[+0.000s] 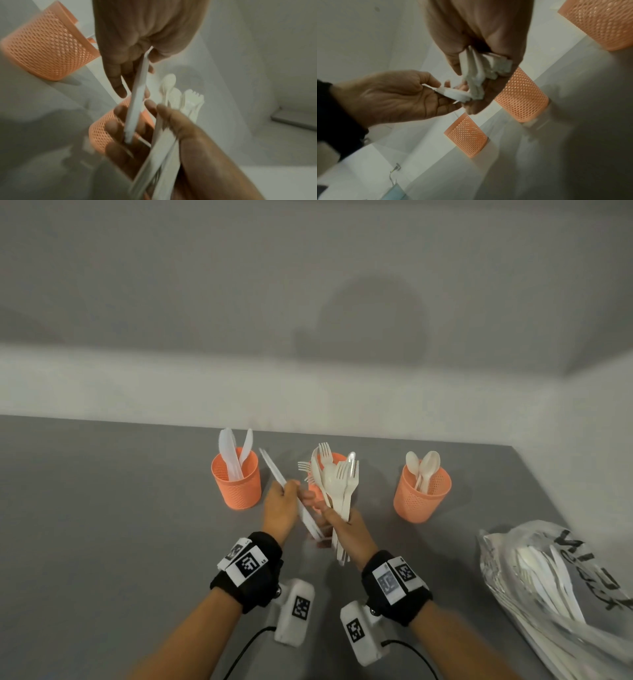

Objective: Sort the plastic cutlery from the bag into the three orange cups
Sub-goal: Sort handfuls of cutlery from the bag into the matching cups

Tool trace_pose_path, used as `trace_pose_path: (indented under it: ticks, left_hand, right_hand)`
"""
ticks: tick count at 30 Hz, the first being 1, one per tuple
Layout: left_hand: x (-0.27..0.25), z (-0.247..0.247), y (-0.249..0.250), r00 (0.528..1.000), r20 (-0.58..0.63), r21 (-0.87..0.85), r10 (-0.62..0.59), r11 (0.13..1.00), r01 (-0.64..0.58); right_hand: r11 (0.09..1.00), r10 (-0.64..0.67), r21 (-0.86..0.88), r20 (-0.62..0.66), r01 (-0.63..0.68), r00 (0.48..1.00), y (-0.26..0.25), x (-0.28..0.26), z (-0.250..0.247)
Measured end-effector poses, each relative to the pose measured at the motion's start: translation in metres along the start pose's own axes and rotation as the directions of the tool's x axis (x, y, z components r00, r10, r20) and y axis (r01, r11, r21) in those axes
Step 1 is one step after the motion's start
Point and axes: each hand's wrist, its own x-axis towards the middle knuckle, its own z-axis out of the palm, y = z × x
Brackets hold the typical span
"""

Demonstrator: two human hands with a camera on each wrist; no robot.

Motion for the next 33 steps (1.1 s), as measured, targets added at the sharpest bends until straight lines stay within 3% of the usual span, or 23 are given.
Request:
trace_pose_path:
  ticks: [3,5,7,9,11,15,19,25,30,33]
  left_hand:
    - [0.009,-0.014,0.015,0.993,-0.093,-0.038,0.078,0.996,-0.082]
    - [0.012,-0.021,0.026,0.981,-0.105,0.046,0.162,0.986,-0.158]
    - [0.012,-0.022,0.037,0.98,-0.058,0.097,0.189,0.978,-0.183]
    - [0.01,-0.02,0.045,0.982,0.04,0.123,0.186,0.974,-0.19]
    - [0.007,-0.016,0.051,0.977,0.123,0.152,0.173,0.97,-0.191]
    - [0.007,-0.012,0.053,0.971,0.165,0.17,0.173,0.965,-0.2]
    - [0.006,-0.01,0.054,0.955,0.225,0.184,0.192,0.954,-0.236]
    - [0.016,-0.007,0.058,0.972,0.119,0.177,0.202,0.959,-0.221]
    - [0.006,-0.004,0.056,0.954,0.218,0.138,0.204,0.962,-0.237]
    - [0.009,-0.004,0.051,0.964,0.202,0.103,0.173,0.975,-0.196]
  right_hand:
    - [0.982,-0.047,-0.185,-0.081,0.032,0.996,0.008,0.006,-0.009]
    - [0.895,-0.141,-0.437,-0.085,0.09,0.986,0.011,0.01,-0.014]
    - [0.782,-0.217,-0.606,-0.043,0.147,0.975,0.01,0.011,-0.016]
    - [0.725,-0.256,-0.667,-0.034,0.169,0.966,0.007,0.011,-0.016]
    - [0.697,-0.291,-0.692,-0.032,0.189,0.956,0.006,0.012,-0.015]
    - [0.686,-0.323,-0.697,-0.036,0.208,0.946,0.003,0.01,-0.014]
    - [0.706,-0.274,-0.689,-0.052,0.163,0.96,0.001,0.007,-0.018]
    - [0.681,-0.193,-0.726,-0.046,0.1,0.98,0.003,0.002,-0.021]
    - [0.671,-0.225,-0.729,-0.024,0.136,0.974,0.001,0.005,-0.018]
    - [0.667,-0.22,-0.729,0.009,0.157,0.976,0.001,0.007,-0.018]
